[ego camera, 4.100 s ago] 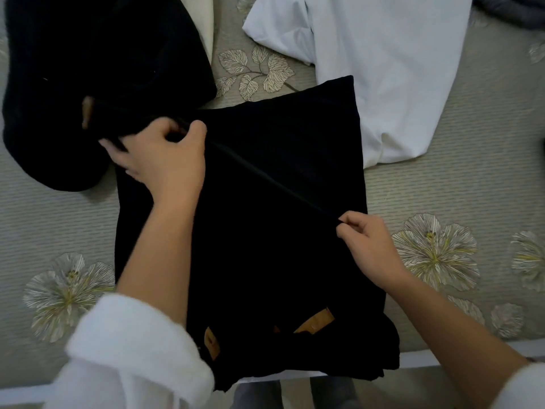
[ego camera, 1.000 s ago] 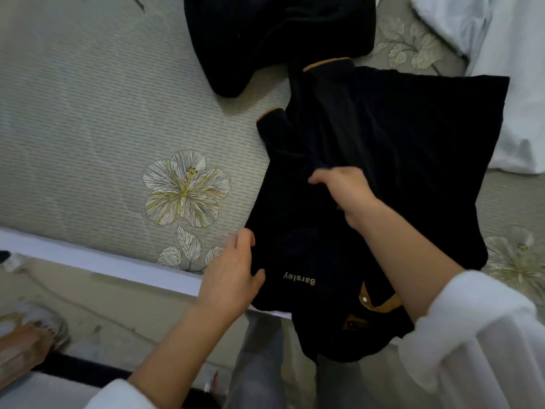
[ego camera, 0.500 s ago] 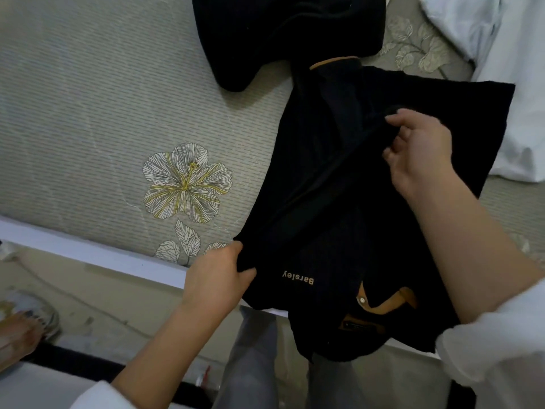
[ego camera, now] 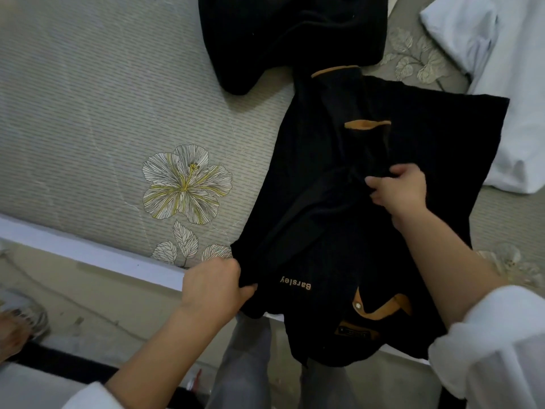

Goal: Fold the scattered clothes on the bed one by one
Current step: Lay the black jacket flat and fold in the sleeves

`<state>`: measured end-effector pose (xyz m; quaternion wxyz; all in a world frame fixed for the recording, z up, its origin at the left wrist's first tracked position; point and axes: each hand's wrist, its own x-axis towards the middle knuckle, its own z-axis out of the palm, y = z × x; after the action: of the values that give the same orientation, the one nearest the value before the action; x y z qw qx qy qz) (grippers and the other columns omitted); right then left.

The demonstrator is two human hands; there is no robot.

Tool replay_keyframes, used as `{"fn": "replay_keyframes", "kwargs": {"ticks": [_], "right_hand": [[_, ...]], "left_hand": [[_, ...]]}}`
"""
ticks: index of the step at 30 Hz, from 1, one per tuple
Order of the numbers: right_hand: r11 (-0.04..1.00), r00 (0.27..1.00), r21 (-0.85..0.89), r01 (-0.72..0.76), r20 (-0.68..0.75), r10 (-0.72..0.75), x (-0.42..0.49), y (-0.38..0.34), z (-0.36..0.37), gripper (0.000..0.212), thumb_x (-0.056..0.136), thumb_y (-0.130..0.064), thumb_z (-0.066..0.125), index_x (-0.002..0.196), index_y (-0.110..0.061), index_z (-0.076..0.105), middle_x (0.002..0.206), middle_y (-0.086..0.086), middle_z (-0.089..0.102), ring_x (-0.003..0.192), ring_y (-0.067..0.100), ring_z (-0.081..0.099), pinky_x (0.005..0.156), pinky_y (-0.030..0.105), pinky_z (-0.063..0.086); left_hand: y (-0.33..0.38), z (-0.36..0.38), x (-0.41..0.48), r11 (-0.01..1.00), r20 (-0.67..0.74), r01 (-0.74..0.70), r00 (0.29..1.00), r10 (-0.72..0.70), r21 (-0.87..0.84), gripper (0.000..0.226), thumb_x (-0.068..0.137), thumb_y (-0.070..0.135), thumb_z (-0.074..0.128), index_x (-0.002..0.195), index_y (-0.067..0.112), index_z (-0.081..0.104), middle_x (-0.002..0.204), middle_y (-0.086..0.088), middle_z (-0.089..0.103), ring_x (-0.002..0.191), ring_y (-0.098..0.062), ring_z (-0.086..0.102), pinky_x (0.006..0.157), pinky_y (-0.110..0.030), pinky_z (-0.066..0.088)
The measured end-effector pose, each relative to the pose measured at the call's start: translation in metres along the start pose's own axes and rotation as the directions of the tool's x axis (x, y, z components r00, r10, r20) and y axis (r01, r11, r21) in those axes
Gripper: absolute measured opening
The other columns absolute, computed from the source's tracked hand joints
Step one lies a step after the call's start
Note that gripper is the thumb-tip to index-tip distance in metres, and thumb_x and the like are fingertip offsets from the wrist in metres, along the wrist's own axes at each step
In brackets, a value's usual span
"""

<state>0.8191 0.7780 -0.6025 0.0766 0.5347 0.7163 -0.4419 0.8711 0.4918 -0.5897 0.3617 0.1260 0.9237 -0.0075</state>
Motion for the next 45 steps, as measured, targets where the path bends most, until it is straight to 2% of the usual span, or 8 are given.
{"fn": "replay_keyframes", "kwargs": {"ticks": [7, 13, 20, 28, 32, 35, 38, 45], "right_hand": [[0.644, 0.892, 0.671, -0.368, 0.45, 0.041, 0.002, -0.045, -0.011, 0.021, 0.075, 0.002, 0.05, 0.095, 0.0, 0.057, 0.084, 0.01, 0.064, 0.079, 0.022, 0.066, 0.094, 0.035, 0.053], [0.439, 0.907, 0.876, -0.198, 0.334, -0.258, 0.004, -0.065, -0.035, 0.025, 0.059, -0.005, 0.05, 0.082, -0.006, 0.059, 0.091, 0.012, 0.062, 0.094, 0.031, 0.06, 0.1, 0.047, 0.045], [0.942, 0.968, 0.269, -0.199, -0.097, 0.233, 0.026, 0.051, -0.061, 0.003, 0.085, -0.013, 0.056, 0.086, -0.011, 0.058, 0.073, 0.0, 0.055, 0.064, 0.01, 0.052, 0.059, 0.024, 0.046], [0.962, 0.945, -0.142, 0.232, -0.203, -0.258, 0.031, 0.022, -0.03, 0.047, 0.081, -0.046, 0.064, 0.115, -0.013, 0.056, 0.111, 0.003, 0.054, 0.092, 0.016, 0.056, 0.078, 0.029, 0.044], [0.837, 0.931, -0.431, 0.337, 0.021, -0.364, 0.036, 0.011, -0.021, 0.019, 0.086, -0.029, 0.063, 0.098, -0.015, 0.061, 0.096, 0.001, 0.056, 0.085, 0.017, 0.053, 0.071, 0.028, 0.042], [0.973, 0.967, 0.14, 0.185, -0.2, -0.156, 0.045, -0.006, -0.03, 0.002, 0.08, -0.017, 0.062, 0.08, -0.016, 0.064, 0.072, 0.0, 0.059, 0.07, 0.016, 0.057, 0.064, 0.029, 0.048], [0.699, 0.966, 0.715, 0.012, -0.188, 0.175, 0.049, -0.001, -0.056, 0.012, 0.083, -0.011, 0.052, 0.073, -0.017, 0.056, 0.067, 0.0, 0.057, 0.055, 0.014, 0.056, 0.05, 0.021, 0.045], [0.854, 0.937, 0.5, -0.145, -0.209, 0.281, 0.047, 0.055, -0.065, 0.013, 0.085, -0.007, 0.044, 0.077, -0.016, 0.049, 0.075, 0.002, 0.051, 0.056, 0.011, 0.046, 0.05, 0.022, 0.041]], "left_hand": [[0.013, 0.007, -0.007, 0.938, -0.181, -0.243, 0.962, 0.202, -0.248, 0.02, 0.089, 0.023, 0.051, 0.106, 0.018, 0.042, 0.099, -0.001, 0.058, 0.093, -0.029, 0.06, 0.062, -0.033, 0.035], [0.016, 0.01, -0.006, 0.901, -0.229, -0.367, 0.921, 0.315, -0.233, 0.047, 0.076, 0.006, 0.056, 0.106, 0.026, 0.025, 0.084, -0.004, 0.06, 0.07, -0.037, 0.063, 0.051, -0.035, 0.036], [0.047, 0.026, -0.008, 0.917, 0.018, -0.394, 0.918, 0.396, -0.065, 0.081, 0.087, 0.015, 0.047, 0.149, 0.041, 0.001, 0.113, 0.0, 0.055, 0.098, -0.027, 0.061, 0.072, -0.035, 0.044], [0.034, 0.029, 0.004, 0.873, -0.373, -0.452, 0.854, 0.363, -0.184, 0.035, 0.085, 0.032, 0.045, 0.114, 0.021, 0.06, 0.093, 0.0, 0.056, 0.084, -0.023, 0.06, 0.062, -0.035, 0.053], [0.036, 0.023, 0.023, 0.947, -0.436, -0.306, 0.869, 0.235, -0.1, 0.04, 0.08, 0.026, 0.066, 0.119, 0.017, 0.06, 0.109, -0.003, 0.06, 0.102, -0.029, 0.053, 0.078, -0.043, 0.047], [0.032, 0.022, 0.031, 0.966, -0.351, -0.208, 0.925, 0.144, -0.152, 0.032, 0.086, 0.028, 0.065, 0.116, 0.02, 0.062, 0.102, 0.0, 0.065, 0.107, -0.029, 0.05, 0.084, -0.045, 0.039], [0.024, 0.022, 0.036, 0.957, -0.3, -0.142, 0.952, 0.062, -0.254, 0.023, 0.091, 0.025, 0.058, 0.114, 0.021, 0.063, 0.106, 0.001, 0.065, 0.113, -0.026, 0.044, 0.088, -0.042, 0.034], [0.028, 0.027, 0.028, 0.952, -0.472, -0.223, 0.876, 0.101, -0.209, 0.037, 0.072, 0.01, 0.072, 0.108, 0.017, 0.063, 0.104, -0.006, 0.057, 0.1, -0.026, 0.041, 0.075, -0.045, 0.041]]}}
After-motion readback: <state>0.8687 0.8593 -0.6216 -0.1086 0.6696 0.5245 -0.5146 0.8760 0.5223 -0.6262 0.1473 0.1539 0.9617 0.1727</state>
